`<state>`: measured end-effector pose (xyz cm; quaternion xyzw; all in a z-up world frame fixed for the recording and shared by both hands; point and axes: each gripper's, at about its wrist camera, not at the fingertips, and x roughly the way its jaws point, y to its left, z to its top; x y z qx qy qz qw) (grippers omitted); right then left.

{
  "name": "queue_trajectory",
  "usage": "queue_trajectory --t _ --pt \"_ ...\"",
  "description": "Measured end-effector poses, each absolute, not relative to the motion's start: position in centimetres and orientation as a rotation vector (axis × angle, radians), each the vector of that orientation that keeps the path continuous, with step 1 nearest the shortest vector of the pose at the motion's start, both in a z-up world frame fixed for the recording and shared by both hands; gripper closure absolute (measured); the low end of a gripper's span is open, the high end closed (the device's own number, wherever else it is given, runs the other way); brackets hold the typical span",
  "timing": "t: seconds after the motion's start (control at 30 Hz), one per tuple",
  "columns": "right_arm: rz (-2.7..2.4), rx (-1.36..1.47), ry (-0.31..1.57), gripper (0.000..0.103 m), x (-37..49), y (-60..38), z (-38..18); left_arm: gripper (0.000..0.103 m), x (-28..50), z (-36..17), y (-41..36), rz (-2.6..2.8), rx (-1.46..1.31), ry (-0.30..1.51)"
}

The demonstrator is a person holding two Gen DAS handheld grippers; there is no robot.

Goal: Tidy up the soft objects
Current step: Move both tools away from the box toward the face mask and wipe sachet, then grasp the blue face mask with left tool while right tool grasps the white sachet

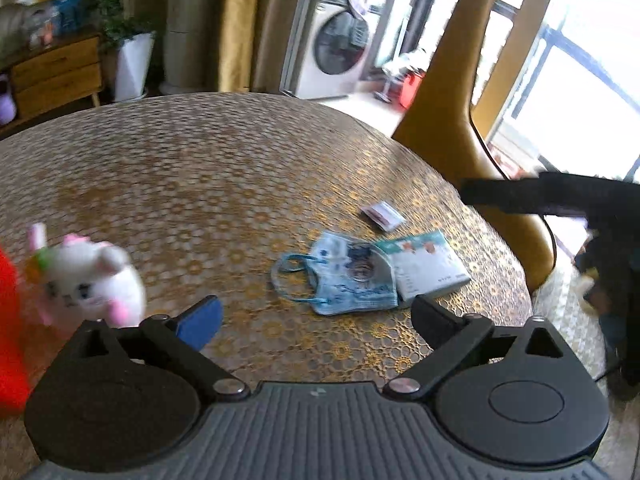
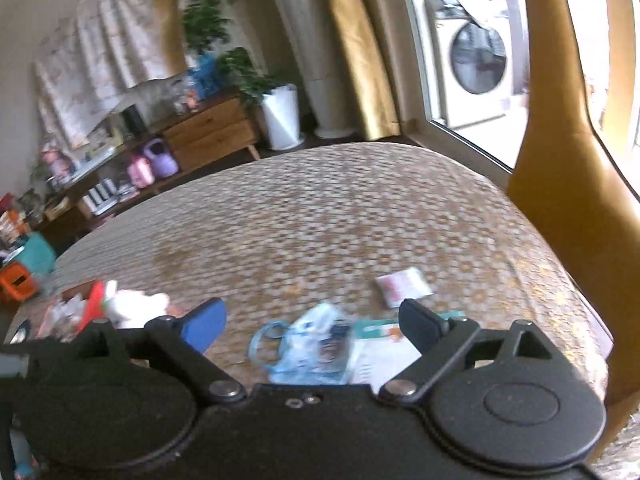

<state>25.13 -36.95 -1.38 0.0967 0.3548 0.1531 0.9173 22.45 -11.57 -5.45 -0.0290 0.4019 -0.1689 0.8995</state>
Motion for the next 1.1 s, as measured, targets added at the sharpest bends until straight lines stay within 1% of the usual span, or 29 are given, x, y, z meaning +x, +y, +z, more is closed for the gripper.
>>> queue_trajectory --t 0.23,0.37,0.5,0.63,0.8,1.1 --pt "0.262 0.245 0.796 0.01 28.9 -39.4 -4.9 0.002 24.6 -8.5 -15.8 -0.436 0.098 0.834" --pt "0.261 0.236 0.832 0.01 30.6 -40.2 -6.4 0.002 26.1 -10.3 -17.3 -0.511 0.128 0.856" --pt "0.248 0.229 0.85 0.01 32.2 -40.6 -7.6 0.002 27.3 -12.1 -18.8 -0.558 0.17 0.894" --pt "0.249 0.235 0.871 0.012 33.8 -41.0 -8.8 0.002 28.9 -13.9 -19.5 -0.606 0.181 0.955" --pt "0.242 0.214 0.921 0.012 36.0 -41.0 -10.4 0.002 30.4 -14.6 -19.8 -0.617 0.188 0.976" --pt "0.216 0.165 0.949 0.018 39.4 -39.7 -11.4 0.002 32.8 -15.3 -20.4 -0.62 0.172 1.02"
